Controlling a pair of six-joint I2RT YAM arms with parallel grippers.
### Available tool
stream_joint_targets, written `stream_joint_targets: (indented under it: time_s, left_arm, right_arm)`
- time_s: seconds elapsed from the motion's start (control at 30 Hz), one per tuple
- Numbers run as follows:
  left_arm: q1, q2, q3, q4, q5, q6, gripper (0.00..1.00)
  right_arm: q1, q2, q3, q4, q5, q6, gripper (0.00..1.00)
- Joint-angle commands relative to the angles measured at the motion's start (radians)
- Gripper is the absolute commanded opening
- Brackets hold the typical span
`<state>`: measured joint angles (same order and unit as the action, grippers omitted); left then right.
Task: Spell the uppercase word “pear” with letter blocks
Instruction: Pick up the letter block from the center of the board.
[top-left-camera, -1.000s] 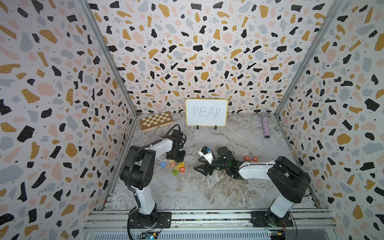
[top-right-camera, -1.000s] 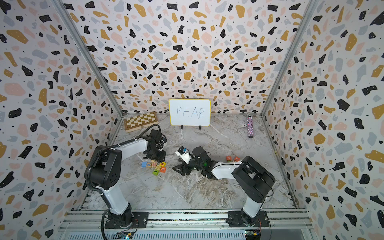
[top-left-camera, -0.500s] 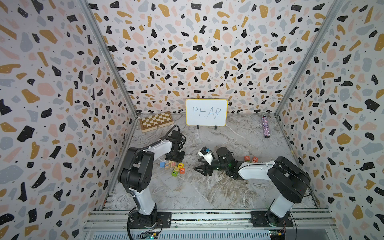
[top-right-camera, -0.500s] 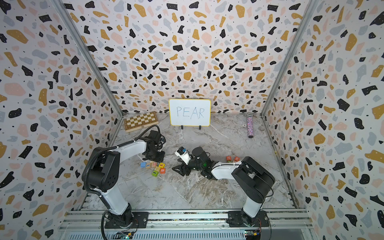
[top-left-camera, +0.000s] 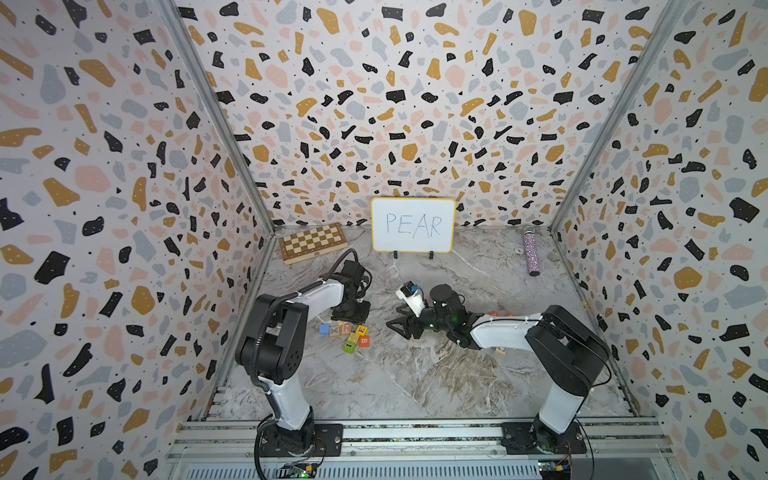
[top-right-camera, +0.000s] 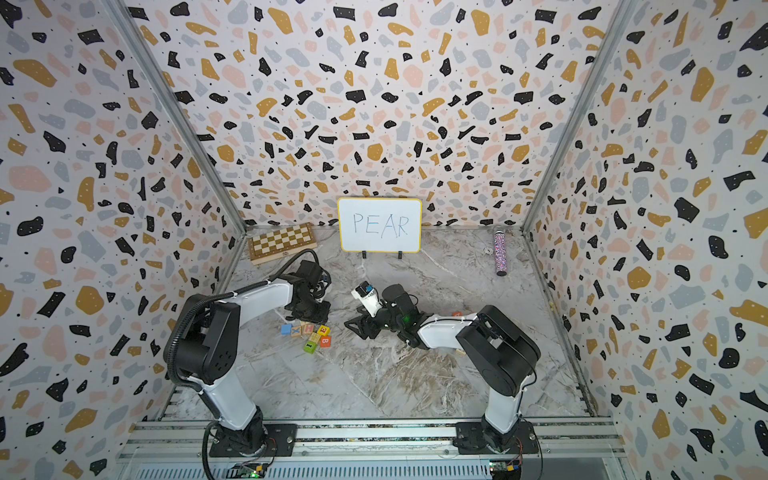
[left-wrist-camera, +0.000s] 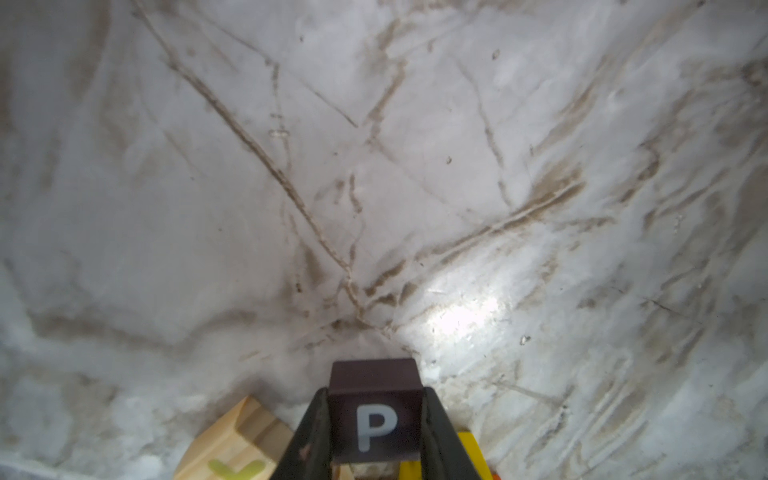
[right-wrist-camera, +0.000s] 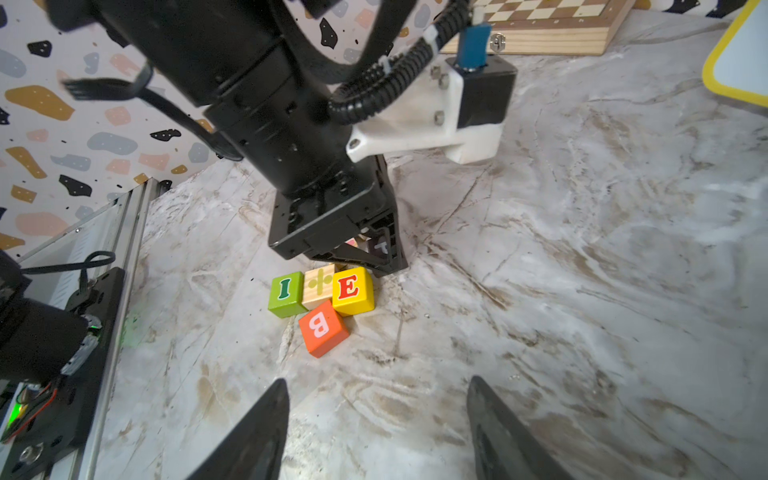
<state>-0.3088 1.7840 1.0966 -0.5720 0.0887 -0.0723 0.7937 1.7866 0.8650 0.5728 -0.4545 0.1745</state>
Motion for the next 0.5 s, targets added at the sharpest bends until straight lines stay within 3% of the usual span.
stream_joint_targets:
  time_s: [0.0,0.3,0.47]
  left_arm:
    - [0.004,-0.031,0.018,-0.023,-0.003,-0.038,0.09]
    - [-0.011,-0.123,0.046,-0.019,-0.002,-0.137,0.09]
    - [-0.036,-0.144,0.132,-0.057,-0.031,-0.186,0.06]
  right_arm:
    - [-0.003,-0.007,0.041,-0.040,0.011,0.026,0.68]
    - [-0.056,-0.039,0.088,-0.104,0.009,0.079,0.68]
    - [-0.072,-0.087,0.105,-0.185,0.091,0.060,0.71]
